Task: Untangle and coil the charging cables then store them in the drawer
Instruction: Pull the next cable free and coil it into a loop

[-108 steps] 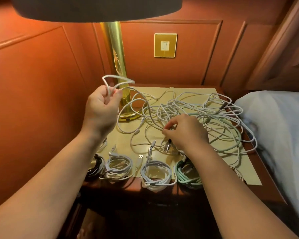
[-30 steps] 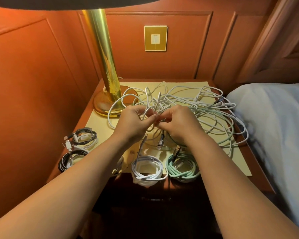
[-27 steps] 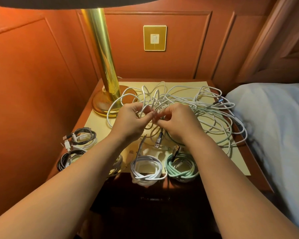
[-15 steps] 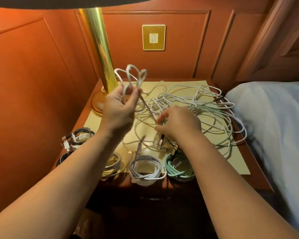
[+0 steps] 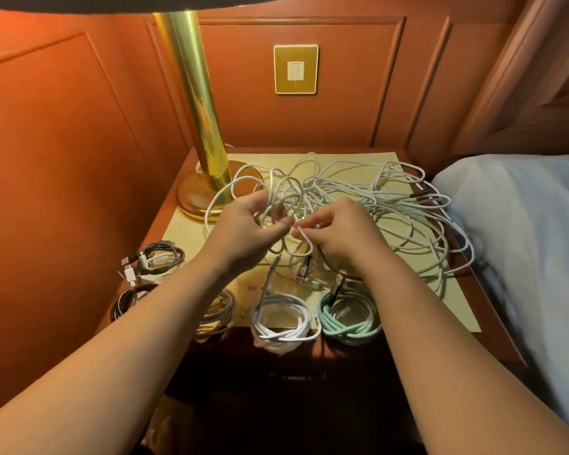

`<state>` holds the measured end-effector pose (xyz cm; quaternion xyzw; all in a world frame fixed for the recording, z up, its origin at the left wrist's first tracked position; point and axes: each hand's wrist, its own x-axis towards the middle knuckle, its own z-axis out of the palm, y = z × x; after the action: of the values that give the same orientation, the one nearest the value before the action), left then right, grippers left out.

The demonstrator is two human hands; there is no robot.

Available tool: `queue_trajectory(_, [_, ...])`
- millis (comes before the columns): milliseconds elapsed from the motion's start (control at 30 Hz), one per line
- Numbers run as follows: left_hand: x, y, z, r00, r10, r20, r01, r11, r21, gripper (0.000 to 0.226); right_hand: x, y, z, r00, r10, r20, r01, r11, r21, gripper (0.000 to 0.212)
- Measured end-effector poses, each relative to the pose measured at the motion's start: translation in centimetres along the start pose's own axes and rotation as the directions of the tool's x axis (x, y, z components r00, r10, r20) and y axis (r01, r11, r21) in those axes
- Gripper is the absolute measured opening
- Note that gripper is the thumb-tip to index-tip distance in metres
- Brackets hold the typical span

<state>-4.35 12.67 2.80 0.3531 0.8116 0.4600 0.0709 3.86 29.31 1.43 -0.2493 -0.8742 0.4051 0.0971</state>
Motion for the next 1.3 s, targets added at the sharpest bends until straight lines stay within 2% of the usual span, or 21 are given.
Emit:
queue_trajectory(133, [0.1, -0.6, 0.8, 0.996, 0.077, -0.041, -0.077, 0.997, 0.0, 0.016, 0.3, 0.1, 0.1, 1.0, 0.012, -0.017, -0.01, 0.996, 0.084, 0.009])
queue_trajectory(300, [0.4, -1.3, 1.3, 0.981, 0.185, -0.061, -0.183, 0.982, 0.038, 0.025, 0.3, 0.2, 0.4, 1.0, 0.023, -0.015, -0.022, 0.996, 0.09, 0.005])
queue_trajectory(433, [0.5, -1.5, 1.3, 0.984, 0.173, -0.046, -0.174, 0.984, -0.027, 0.022, 0.3, 0.1, 0.2, 1.0, 0.016, -0.015, -0.015, 0.997, 0.081, 0.009])
queue_trajectory(633, [0.5, -1.0, 0.7, 0.985, 0.133, -0.107, -0.146, 0.981, -0.125, 0.019, 0.1, 0.2, 0.0, 0.997, 0.026, -0.069, -0.029, 0.999, -0.038, 0.02])
queue_trajectory(733, [0.3, -0.3, 0.5, 0.988, 0.072, -0.138, -0.107, 0.958, -0.268, 0.015, -0.1, 0.2, -0.2, 0.996, 0.042, -0.072, -0.051, 0.991, -0.123, 0.02])
queue_trajectory(867, [0.3, 0.8, -0.2, 0.959, -0.017, -0.281, -0.126, 0.868, -0.48, 0.009, -0.4, -0.3, -0.4, 0.996, 0.046, -0.075, -0.064, 0.963, -0.26, 0.02])
queue_trajectory(967, [0.0, 1.4, 0.1, 0.93, -0.045, -0.365, -0.158, 0.847, -0.508, 0.008, -0.3, -0.1, -0.1, 0.995, 0.03, -0.098, -0.054, 0.965, -0.256, 0.02])
queue_trajectory(1067, [-0.2, 1.7, 0.6, 0.94, -0.032, -0.341, -0.135, 0.881, -0.454, 0.009, -0.4, -0.1, 0.2, 0.996, -0.012, -0.087, -0.008, 0.975, -0.22, 0.015])
queue_trajectory(1200, [0.2, 0.2, 0.4, 0.968, 0.072, -0.241, -0.1, 0.99, -0.103, 0.013, -0.1, 0.3, 0.2, 0.998, -0.002, -0.06, -0.004, 0.995, -0.095, 0.012])
queue_trajectory(1300, [0.2, -1.0, 0.9, 0.986, 0.094, -0.137, -0.08, 0.991, 0.107, 0.01, 0.1, 0.6, -0.1, 0.998, -0.003, -0.063, 0.006, 0.999, 0.046, 0.011])
